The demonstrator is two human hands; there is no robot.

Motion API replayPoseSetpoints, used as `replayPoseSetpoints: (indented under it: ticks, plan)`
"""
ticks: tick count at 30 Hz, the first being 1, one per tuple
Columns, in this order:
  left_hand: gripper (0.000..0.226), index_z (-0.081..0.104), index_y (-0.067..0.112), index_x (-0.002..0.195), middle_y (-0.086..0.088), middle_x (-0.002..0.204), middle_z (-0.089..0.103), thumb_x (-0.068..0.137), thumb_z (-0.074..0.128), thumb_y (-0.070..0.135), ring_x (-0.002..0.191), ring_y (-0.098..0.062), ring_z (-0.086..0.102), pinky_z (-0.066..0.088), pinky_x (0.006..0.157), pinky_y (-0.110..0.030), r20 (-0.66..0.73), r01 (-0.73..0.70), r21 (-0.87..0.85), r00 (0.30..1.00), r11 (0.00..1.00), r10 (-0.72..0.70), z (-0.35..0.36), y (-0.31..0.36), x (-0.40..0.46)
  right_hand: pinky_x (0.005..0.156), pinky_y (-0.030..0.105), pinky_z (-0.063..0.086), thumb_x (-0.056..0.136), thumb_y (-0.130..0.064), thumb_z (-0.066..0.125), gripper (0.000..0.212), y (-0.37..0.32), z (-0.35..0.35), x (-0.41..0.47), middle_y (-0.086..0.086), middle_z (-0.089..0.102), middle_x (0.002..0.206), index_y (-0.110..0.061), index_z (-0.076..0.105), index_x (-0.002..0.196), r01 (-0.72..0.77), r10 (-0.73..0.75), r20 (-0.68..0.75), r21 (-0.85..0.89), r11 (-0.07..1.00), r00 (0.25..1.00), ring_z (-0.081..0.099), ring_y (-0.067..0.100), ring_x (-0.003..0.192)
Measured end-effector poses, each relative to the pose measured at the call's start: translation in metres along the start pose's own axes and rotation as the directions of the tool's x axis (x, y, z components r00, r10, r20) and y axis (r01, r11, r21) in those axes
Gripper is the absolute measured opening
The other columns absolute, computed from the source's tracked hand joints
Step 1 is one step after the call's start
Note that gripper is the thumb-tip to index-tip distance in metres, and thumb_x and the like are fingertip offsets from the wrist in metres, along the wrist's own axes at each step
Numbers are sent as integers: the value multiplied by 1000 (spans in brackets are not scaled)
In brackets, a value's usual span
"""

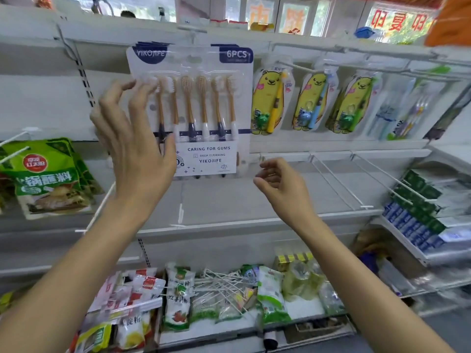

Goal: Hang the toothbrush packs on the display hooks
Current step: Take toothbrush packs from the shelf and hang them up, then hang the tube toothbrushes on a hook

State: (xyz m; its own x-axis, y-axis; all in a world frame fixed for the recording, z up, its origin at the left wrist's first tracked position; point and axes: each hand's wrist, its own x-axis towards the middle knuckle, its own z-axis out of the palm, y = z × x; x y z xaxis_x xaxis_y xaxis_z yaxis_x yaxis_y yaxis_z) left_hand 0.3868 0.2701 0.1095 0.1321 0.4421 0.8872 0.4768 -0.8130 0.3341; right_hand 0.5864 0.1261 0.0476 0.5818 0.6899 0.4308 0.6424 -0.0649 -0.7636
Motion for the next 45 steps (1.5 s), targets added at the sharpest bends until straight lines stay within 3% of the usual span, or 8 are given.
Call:
replayPoseSetpoints:
  ticks: [2, 7, 12, 16, 22, 29, 33, 45]
  plan:
    - [57, 49, 19, 135, -13, 139, 42, 80, 66, 13, 129, -31, 36, 22, 110, -25, 102, -110, -16, 989, 994, 111, 6, 15, -9, 76, 14, 52, 92, -15, 69, 25, 12, -17, -12, -5, 70, 96, -17, 60, 115, 15, -16, -21, -47, 999, 1000, 65, 5, 86]
    - [39, 59, 20, 124, -2, 125, 56, 85, 64, 17, 121, -27, 49, 34, 109, -44, 349, -275, -211, 875, 938, 335, 42, 62, -36, 91, 31, 52, 94, -15, 66, 29, 42, -72, -47, -4, 68, 112, -15, 58, 122, 58, -66, -29, -224, 973, 997, 64, 9, 103]
    - [32, 63, 25, 117, 5, 126, 59, 86, 62, 20, 143, -22, 36, -2, 119, -61, 355, -346, -175, 851, 922, 387, 74, 130, -64, 97, 32, 48, 95, -16, 64, 34, 76, -141, -85, -3, 63, 124, -15, 56, 128, 49, -79, -66, -369, 928, 995, 57, 9, 114]
    - [34, 64, 19, 116, -2, 125, 60, 83, 64, 13, 138, -28, 41, 18, 118, -58, 319, -354, -288, 840, 890, 438, 99, 181, -83, 97, 30, 46, 95, -16, 64, 35, 106, -200, -109, -2, 62, 124, -15, 56, 129, 9, -60, -110, -420, 907, 992, 56, 11, 115]
    - [32, 62, 23, 117, 4, 118, 61, 85, 59, 22, 116, -20, 54, 42, 99, -34, 468, -227, -545, 716, 807, 518, 142, 271, -124, 100, 31, 44, 95, -17, 63, 35, 146, -289, -130, -3, 59, 126, -15, 56, 129, 3, -75, -123, -503, 865, 990, 53, 15, 120]
    - [44, 55, 30, 129, 9, 127, 61, 86, 66, 28, 120, -16, 54, 46, 97, -36, 513, -306, -580, 583, 755, 630, 190, 401, -171, 95, 23, 38, 93, -21, 65, 41, 184, -401, -164, -2, 55, 132, -17, 54, 132, -53, -40, -128, -651, 757, 991, 49, 18, 123]
    - [46, 53, 30, 131, 7, 126, 61, 86, 61, 35, 117, -16, 55, 47, 94, -37, 496, -343, -623, 522, 703, 694, 214, 488, -193, 99, 29, 42, 94, -27, 65, 47, 208, -474, -197, -5, 52, 140, -21, 50, 138, -145, 24, -182, -687, 713, 983, 45, 16, 130]
    - [45, 55, 27, 128, 6, 126, 59, 85, 66, 35, 116, -16, 53, 40, 98, -28, 419, -327, -757, 421, 565, 805, 288, 636, -239, 106, 31, 42, 94, -31, 66, 53, 273, -591, -249, -6, 51, 142, -21, 47, 142, -338, 134, -332, -689, 641, 934, 43, 15, 134]
